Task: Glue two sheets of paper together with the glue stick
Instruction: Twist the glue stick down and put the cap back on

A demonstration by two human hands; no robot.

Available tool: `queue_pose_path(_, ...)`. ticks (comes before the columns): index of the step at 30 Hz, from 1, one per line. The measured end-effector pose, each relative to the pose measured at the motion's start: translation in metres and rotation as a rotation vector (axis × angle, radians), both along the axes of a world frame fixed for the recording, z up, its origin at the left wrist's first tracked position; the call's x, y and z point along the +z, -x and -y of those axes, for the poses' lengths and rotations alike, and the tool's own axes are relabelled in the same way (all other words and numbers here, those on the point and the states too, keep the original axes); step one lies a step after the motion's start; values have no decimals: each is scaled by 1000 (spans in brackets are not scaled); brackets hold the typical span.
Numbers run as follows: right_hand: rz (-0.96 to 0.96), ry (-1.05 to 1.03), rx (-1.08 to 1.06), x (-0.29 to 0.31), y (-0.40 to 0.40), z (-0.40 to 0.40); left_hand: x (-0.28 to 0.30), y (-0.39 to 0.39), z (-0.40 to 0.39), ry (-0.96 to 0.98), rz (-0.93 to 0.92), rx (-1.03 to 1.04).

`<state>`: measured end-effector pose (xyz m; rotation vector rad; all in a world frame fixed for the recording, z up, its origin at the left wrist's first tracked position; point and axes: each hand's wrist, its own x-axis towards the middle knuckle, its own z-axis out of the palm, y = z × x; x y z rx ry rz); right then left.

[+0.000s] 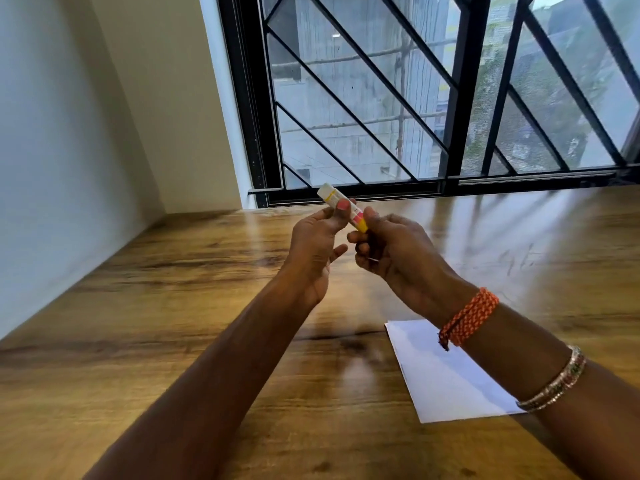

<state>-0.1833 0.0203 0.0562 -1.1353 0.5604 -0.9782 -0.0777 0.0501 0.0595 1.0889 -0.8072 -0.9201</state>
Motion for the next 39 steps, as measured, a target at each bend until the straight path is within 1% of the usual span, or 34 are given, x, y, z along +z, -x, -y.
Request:
queue_pose_path(1,-48,113,-63,-1,-1,-1,1,0,0,-15,4,10)
queue_pose_path(2,-146,296,-172,-3,-1,-1,2,1,0,-27,3,20)
queue_pose_path(4,-349,731,-415,-9,-4,1,3,1,0,-37,-6,26)
queue_pose_path(5,-388,871,-488,-11,-5,1,3,1,0,-38,-6,25)
queue_pose_path(6,-392,942,-519,-13,-6,2,3,0,0,-39,-4,26)
queue_pose_path(7,-387,957,-523,-13,-6,3,3,-1,0,-39,-4,30)
queue_pose_path(8,-361,911,-494,-13,-5,4,2,-1,0,-37,-9,36)
queue_pose_path(9,-315,809,-432,-10,-5,3,1,-2,0,-30,-13,44)
queue_pose_path(10,-253,657,-344,-8,-5,4,0,-2,0,-19,-17,44)
queue_pose_path(12,-81,271,-135,-3,-3,6,0,-3,0,5,-32,24)
queue_pose_path(13,-25,117,-46,-2,-1,8,1,-3,1,18,-40,5)
queue_pose_path(14,8,15,18,-3,0,11,2,-4,1,26,-44,-13)
queue_pose_path(16,52,-79,72,-5,0,13,3,-5,1,9,-42,0)
queue_pose_path(17,44,-31,53,-5,-1,11,3,-5,1,-14,-39,35)
queue_pose_path(18,-17,124,-20,-6,-3,9,3,-5,1,-41,-40,75)
queue_pose_path(19,-130,390,-153,-8,-4,8,2,-5,1,-66,-49,105)
queue_pose_path(21,-366,1032,-453,-13,-2,13,3,-4,1,-98,-60,118)
queue_pose_path(22,-452,1246,-529,-14,-1,17,3,-2,1,-106,-57,114)
queue_pose_path(23,-525,1368,-581,-14,0,20,4,-1,1,-109,-53,112)
queue_pose_path(24,-566,1424,-613,-14,1,23,5,-1,0,-110,-50,114)
queue_pose_path(26,-550,1395,-590,-15,2,24,8,-3,-2,-116,-22,135)
queue_pose_path(28,-557,1292,-507,-16,-2,20,12,-14,-7,-121,51,186)
queue_pose_path(31,-729,1085,-355,-26,-12,19,16,-42,-17,-126,155,266)
queue_pose_path(33,-796,992,-219,-31,-22,20,13,-62,-25,-127,179,275)
queue_pose_path(36,-900,907,-58,-38,-41,20,3,-80,-31,-147,223,282)
queue_pose_path(39,-929,848,6,-40,-58,22,-6,-87,-31,-150,321,336)
